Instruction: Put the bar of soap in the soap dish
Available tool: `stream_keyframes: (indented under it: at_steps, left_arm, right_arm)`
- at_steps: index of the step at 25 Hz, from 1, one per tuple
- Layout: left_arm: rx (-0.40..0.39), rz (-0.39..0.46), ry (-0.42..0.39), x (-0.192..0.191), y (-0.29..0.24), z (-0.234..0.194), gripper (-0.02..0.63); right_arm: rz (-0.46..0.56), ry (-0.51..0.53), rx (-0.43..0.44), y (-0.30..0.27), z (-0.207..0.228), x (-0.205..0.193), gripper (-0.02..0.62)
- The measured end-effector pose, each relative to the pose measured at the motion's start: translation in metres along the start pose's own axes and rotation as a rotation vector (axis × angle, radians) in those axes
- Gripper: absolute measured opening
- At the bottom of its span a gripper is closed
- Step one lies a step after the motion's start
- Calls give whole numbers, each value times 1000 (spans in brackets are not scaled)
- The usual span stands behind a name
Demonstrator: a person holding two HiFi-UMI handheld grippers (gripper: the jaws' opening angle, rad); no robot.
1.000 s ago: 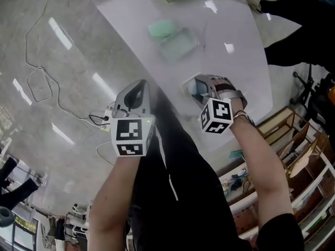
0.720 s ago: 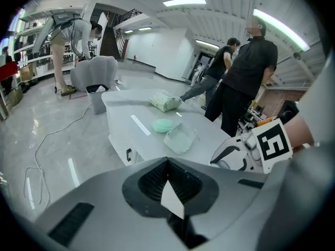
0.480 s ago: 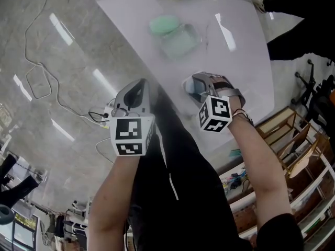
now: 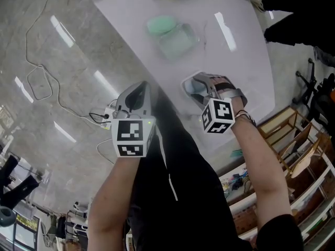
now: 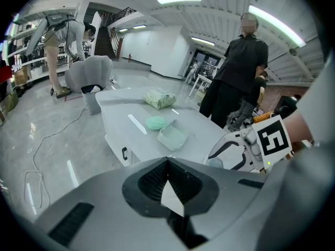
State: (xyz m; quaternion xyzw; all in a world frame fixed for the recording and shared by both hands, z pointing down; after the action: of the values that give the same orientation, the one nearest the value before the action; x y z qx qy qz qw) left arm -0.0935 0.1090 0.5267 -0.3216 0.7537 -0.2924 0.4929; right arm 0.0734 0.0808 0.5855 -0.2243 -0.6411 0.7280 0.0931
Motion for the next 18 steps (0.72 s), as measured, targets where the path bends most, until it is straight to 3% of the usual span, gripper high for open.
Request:
stream_keyframes:
  at_steps: [3, 8, 14, 18]
  left_arm:
    - [2, 1, 2, -2, 2, 1, 8]
    - [-4, -1, -10, -1, 5, 5, 8]
    - [-13, 1, -25, 2, 3, 6, 8]
    - [-27, 5, -47, 6, 3, 14, 8]
  right_arm:
    - [21, -48, 9, 2, 0, -1, 268]
    - [117, -223, -4, 19, 4, 5, 150]
    - [263, -493, -93, 37, 21, 8, 29]
    - [365, -645, -203, 58, 37, 8, 14]
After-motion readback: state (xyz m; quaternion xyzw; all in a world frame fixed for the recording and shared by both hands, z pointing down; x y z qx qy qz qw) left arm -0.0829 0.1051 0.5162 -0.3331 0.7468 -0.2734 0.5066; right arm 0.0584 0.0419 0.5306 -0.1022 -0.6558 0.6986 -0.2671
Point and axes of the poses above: the fingertips, and each gripper's own axes: y backward along the fingers, z to its right, x out of its top, the point moved 2 cm from there along y, backward along the fingers, and after that the axes turned 1 degree about x, right-handed, at the moved point
